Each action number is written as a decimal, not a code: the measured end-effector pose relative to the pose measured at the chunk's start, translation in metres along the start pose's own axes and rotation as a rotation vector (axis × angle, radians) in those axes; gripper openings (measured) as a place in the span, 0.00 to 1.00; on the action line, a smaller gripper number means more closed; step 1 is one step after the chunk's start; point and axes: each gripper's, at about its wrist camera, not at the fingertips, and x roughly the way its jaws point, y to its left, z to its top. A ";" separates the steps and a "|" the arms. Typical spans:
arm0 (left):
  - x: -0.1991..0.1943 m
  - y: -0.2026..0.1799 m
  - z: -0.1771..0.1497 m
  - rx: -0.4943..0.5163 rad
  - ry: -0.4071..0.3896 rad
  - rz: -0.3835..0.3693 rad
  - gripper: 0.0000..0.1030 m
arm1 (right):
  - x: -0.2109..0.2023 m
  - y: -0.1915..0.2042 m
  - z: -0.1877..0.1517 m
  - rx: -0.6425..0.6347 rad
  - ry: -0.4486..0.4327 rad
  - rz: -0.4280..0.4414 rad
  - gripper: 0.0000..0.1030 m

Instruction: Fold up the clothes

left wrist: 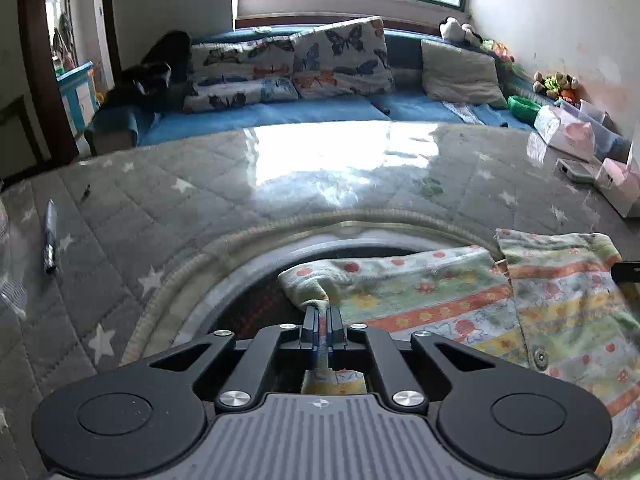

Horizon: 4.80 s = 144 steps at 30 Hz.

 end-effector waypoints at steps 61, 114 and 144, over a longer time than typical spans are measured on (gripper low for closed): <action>-0.115 -0.053 -0.124 0.114 0.004 -0.216 0.34 | -0.152 -0.109 -0.131 0.159 0.020 -0.278 0.41; -0.146 -0.045 -0.148 0.109 -0.054 -0.302 0.38 | -0.102 0.187 -0.128 -0.575 0.108 0.322 0.31; -0.162 -0.050 -0.141 0.135 -0.091 -0.309 0.38 | -0.106 0.169 -0.121 -0.438 0.054 0.321 0.05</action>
